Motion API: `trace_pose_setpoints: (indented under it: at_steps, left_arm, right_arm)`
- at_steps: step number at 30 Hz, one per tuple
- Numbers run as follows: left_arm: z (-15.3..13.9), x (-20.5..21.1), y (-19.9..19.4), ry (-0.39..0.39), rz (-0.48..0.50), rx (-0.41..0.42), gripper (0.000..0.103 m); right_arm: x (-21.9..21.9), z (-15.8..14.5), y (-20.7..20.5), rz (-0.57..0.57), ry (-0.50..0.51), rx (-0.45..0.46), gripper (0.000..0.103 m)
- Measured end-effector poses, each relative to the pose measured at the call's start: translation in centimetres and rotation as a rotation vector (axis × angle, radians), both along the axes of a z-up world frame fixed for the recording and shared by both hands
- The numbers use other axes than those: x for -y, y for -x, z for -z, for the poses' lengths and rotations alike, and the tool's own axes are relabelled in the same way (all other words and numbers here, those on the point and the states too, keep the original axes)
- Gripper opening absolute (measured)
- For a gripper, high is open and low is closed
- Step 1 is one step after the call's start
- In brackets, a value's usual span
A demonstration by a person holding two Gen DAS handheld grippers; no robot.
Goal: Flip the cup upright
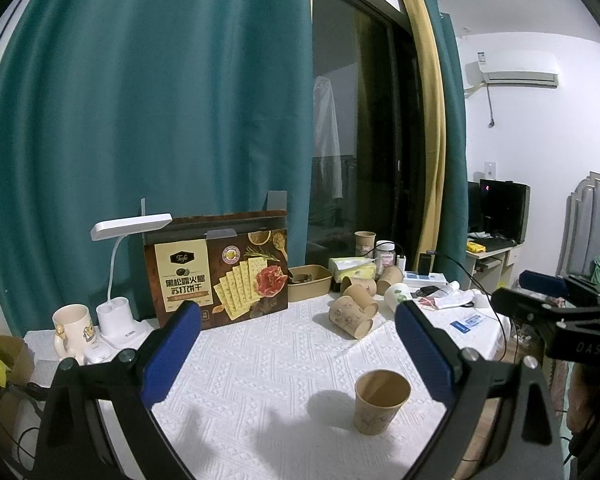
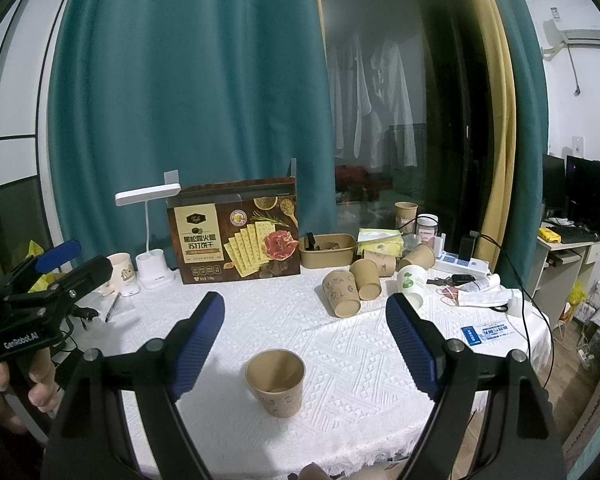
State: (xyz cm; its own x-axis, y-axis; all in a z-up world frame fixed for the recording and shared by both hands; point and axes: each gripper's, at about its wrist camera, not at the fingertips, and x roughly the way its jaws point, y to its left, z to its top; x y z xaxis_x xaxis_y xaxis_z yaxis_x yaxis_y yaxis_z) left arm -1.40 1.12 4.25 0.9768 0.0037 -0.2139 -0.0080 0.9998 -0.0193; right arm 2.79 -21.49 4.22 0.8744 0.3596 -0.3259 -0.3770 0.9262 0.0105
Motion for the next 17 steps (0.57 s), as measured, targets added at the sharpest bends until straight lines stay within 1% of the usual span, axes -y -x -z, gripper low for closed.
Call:
trace_pose_setpoints:
  at_steps: [14,17]
  left_arm:
    - [-0.02,0.19,0.09,-0.002,0.008,0.000,0.098]
    - [-0.04,0.14,0.09,0.002,0.013,0.005,0.098]
  right_arm:
    - [0.07,0.07,-0.03,0.001,0.000,-0.003,0.081]
    - [0.07,0.49,-0.19,0.004,0.009,-0.006,0.081]
